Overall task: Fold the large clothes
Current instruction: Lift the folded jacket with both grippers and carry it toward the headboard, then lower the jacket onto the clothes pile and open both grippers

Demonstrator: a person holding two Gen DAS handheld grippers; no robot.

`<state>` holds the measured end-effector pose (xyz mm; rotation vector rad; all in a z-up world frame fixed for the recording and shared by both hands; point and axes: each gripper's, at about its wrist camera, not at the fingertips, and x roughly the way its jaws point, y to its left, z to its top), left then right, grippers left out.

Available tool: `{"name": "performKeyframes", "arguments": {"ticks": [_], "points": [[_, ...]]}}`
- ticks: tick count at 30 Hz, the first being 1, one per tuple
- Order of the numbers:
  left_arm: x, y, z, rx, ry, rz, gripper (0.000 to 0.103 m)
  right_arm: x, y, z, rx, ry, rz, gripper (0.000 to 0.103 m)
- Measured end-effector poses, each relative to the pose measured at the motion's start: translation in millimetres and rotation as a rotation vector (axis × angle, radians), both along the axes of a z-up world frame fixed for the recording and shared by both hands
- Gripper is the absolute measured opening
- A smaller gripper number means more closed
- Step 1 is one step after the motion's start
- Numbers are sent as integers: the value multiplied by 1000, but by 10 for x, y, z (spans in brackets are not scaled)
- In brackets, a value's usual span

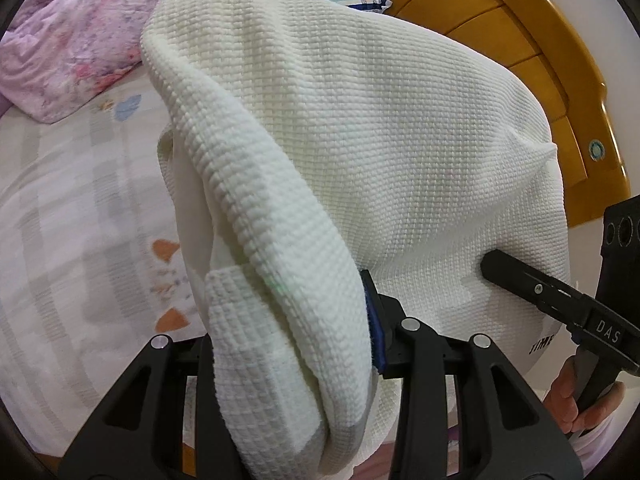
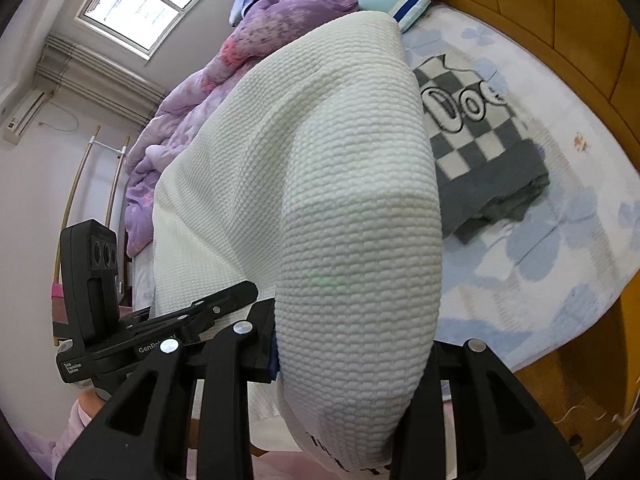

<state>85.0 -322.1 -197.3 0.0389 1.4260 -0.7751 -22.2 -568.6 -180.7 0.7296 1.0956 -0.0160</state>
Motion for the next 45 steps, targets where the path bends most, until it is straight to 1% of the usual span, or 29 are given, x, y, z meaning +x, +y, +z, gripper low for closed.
{"name": "performKeyframes", "arguments": {"ticks": [6, 11, 13, 14, 15, 16, 17, 18, 19, 20, 22, 24, 25, 26, 27, 28, 29, 31, 33, 34, 35, 36, 37, 39, 40, 41, 43, 44, 45], "points": [[315, -778, -98, 6, -12, 68, 38, 582, -814, -55, -1, 0, 80, 29], [732, -1381, -263, -7, 15, 161, 38, 1201, -1395, -91, -40, 14, 161, 29], [945, -1615, -366, 0, 11, 184, 41, 1471, -1602, -167, -45, 32, 175, 30], [1015, -1706, -407, 12, 8, 191, 43, 1566, -1669, -205, -52, 48, 170, 32], [1096, -1801, -472, 46, 3, 192, 55, 1691, -1769, -262, -99, 75, 151, 47], [1197, -1930, -600, 128, -3, 175, 70, 1775, -1850, -312, -158, 93, 136, 59], [1250, -1962, -696, 192, -25, 175, 73, 1846, -1933, -373, -226, 116, 117, 72], [1287, -1962, -780, 258, -68, 197, 73, 1869, -1987, -415, -281, 135, 98, 78], [1312, -1911, -871, 324, -94, 226, 73, 1866, -2068, -469, -339, 157, 72, 78], [1307, -1881, -966, 350, -77, 242, 73, 1839, -2101, -493, -350, 161, 64, 78], [1358, -1767, -1148, 315, 6, 267, 73, 1747, -2182, -604, -294, 131, 74, 78], [1432, -1719, -1287, 316, 32, 273, 71, 1656, -2226, -763, -278, 111, 72, 77], [1452, -1745, -1360, 326, 17, 264, 62, 1614, -2216, -866, -285, 114, 77, 74], [1441, -1829, -1394, 327, 6, 248, 56, 1611, -2223, -968, -278, 129, 86, 59], [1454, -1835, -1472, 326, 10, 234, 50, 1628, -2247, -1080, -261, 153, 95, 39], [1513, -1972, -1501, 322, 20, 226, 48, 1665, -2250, -1211, -242, 180, 102, 30], [1519, -2064, -1635, 298, 40, 213, 46, 1710, -2262, -1379, -212, 198, 102, 26], [1580, -2240, -1848, 268, 61, 183, 42, 1831, -2297, -1704, -179, 209, 86, 24], [1588, -2379, -2149, 309, 76, 151, 36, 2016, -2313, -2039, -196, 266, 96, 23], [1618, -2427, -2339, 337, 78, 146, 36, 2092, -2328, -2189, -194, 291, 97, 21], [1640, -2441, -2400, 346, 84, 146, 35, 2174, -2353, -2311, -184, 327, 81, 21], [1672, -2450, -2390, 351, 97, 150, 32, 2224, -2350, -2280, -184, 353, 71, 22], [1708, -2446, -2319, 347, 107, 157, 29, 2266, -2326, -2167, -196, 352, 77, 22], [1791, -2454, -1956, 239, 63, 143, 30, 2347, -2229, -1661, -237, 160, 119, 22], [1850, -2490, -1803, 212, 20, 130, 30, 2473, -2186, -1467, -284, 113, 150, 22], [1993, -2563, -1686, 214, -36, 130, 30, 2594, -2173, -1436, -303, 120, 176, 24], [2269, -2635, -1744, 231, -65, 175, 30, 2908, -2234, -1588, -298, 168, 194, 27], [2462, -2684, -1899, 242, -63, 206, 30, 3066, -2295, -1787, -306, 200, 166, 26], [2620, -2736, -2136, 230, -22, 211, 30, 3152, -2348, -1989, -295, 225, 152, 27]]}}
